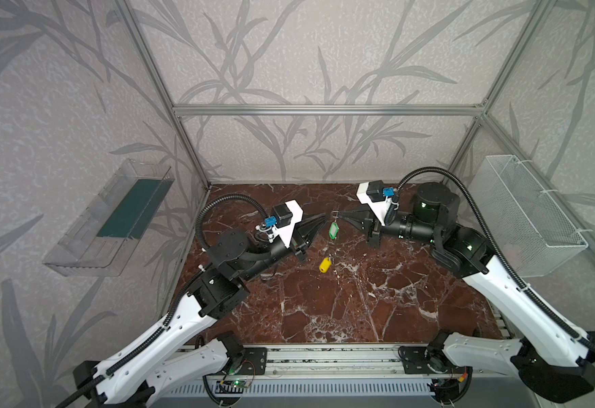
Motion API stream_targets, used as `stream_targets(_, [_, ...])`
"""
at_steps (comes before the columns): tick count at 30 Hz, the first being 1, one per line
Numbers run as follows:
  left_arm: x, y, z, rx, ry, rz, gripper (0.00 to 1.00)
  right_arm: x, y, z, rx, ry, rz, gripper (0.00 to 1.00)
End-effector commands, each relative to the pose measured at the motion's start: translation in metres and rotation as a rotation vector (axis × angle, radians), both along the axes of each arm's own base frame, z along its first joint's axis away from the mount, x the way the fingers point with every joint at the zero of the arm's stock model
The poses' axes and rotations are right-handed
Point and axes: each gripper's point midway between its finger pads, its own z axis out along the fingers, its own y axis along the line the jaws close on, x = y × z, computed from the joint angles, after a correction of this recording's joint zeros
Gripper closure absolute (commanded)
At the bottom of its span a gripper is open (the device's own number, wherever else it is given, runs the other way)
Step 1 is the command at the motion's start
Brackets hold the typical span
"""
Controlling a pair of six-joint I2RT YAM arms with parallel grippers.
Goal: Put the keys on the keyring
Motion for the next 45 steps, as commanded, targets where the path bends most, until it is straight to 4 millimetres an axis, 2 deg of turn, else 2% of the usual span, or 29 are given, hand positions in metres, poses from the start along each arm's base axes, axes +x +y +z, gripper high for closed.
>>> stream_targets(1, [-0.002,-0.007,-0.025,0.069,0.040,-0.029,0.84,0.000,-0.004,0.017,0.036,-0.040,-0.014,1.00])
stream_targets(6, [0.002,-0.015,-0.043,0.108,0.102,-0.047,0.76,-0.001,-0.004,0.016,0.034,-0.039,-0.007,1.00])
stream_targets(18, [0.013,-0.027,-0.047,0.124,0.117,-0.047,0.67,-0.004,-0.001,0.013,0.034,-0.029,0.015,1.00])
stream_targets(31, [0.012,-0.021,-0.034,0.085,0.076,-0.029,0.68,-0.004,0.000,0.006,0.017,-0.018,0.025,1.00])
stream_targets(45, [0.018,-0.015,-0.031,0.077,0.064,0.024,0.80,-0.006,0.001,0.002,0.004,-0.014,0.038,1.00])
